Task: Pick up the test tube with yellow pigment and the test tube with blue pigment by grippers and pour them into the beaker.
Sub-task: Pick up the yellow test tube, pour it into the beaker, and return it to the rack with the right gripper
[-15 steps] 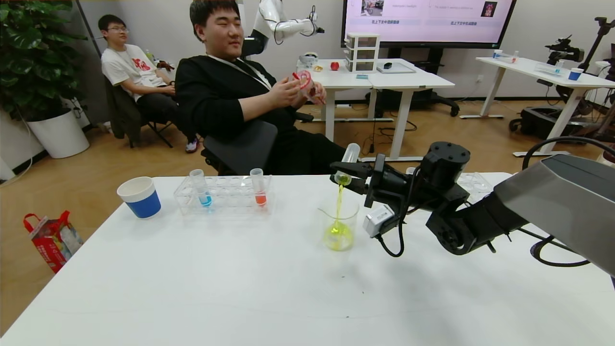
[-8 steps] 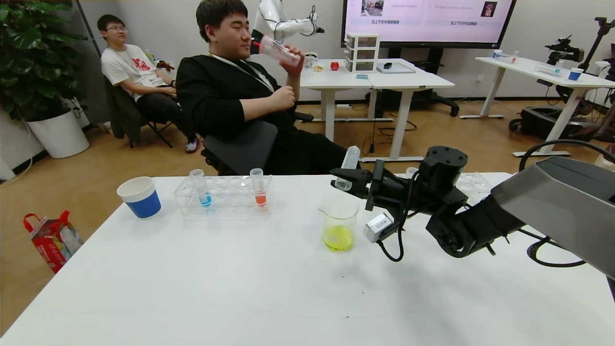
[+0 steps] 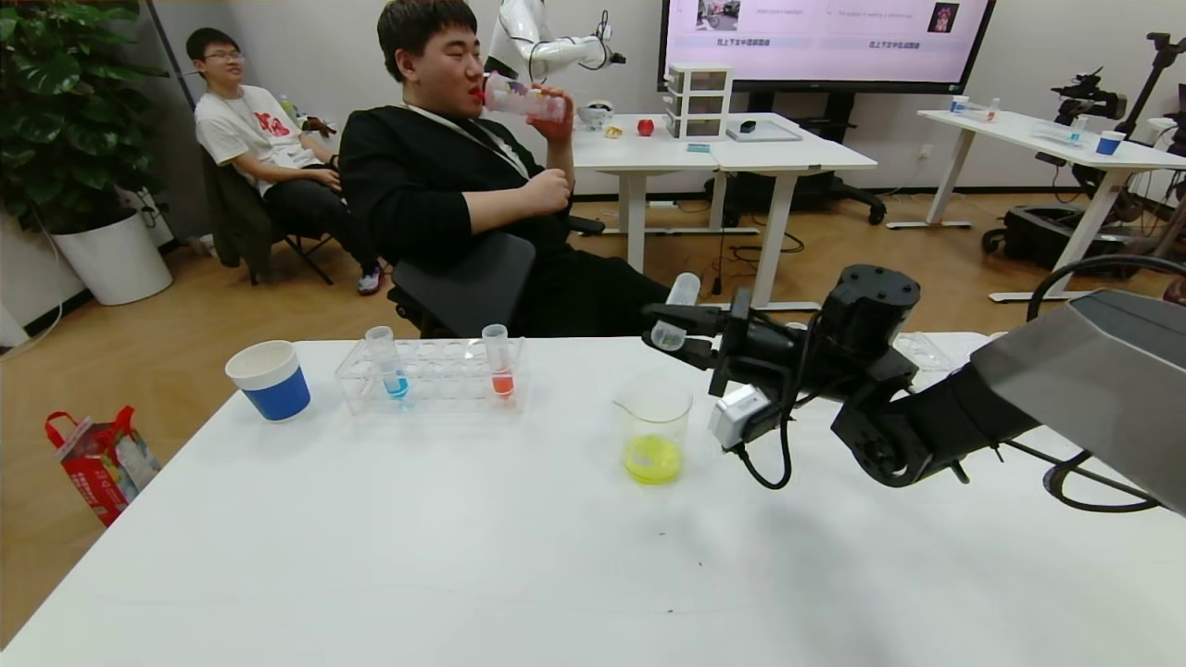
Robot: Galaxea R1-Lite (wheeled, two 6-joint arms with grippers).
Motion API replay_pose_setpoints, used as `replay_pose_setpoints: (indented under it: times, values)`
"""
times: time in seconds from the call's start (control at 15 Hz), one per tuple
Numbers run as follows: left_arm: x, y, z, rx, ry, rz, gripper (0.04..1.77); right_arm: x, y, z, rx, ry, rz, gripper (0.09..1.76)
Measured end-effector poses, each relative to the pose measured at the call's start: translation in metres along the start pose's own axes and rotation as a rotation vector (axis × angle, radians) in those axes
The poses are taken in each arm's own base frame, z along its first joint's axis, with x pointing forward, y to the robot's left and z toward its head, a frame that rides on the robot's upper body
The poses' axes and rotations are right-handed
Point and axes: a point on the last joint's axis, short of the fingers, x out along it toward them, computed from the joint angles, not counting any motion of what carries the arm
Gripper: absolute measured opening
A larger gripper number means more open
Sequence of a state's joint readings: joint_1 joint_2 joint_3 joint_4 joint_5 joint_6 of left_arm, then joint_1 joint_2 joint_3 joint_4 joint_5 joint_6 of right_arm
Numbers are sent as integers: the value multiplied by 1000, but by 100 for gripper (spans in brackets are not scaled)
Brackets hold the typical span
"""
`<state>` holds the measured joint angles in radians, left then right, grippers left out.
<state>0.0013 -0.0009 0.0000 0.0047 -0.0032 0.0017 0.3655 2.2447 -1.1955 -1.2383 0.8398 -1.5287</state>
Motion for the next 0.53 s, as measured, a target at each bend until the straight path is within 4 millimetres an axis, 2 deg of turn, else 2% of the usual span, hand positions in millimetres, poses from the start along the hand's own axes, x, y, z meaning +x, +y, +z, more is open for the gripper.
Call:
replay_pose_setpoints:
  times: [0.27, 0.4, 0.53]
  values:
    - [0, 0, 0, 0, 0, 0, 175, -6, -42, 7, 197, 48, -80, 50]
    - [0, 0, 0, 0, 0, 0, 175, -14, -49, 9, 223, 64, -101, 50]
    - [0, 0, 0, 0, 0, 0, 175, -21, -45, 14, 327, 71, -96, 50]
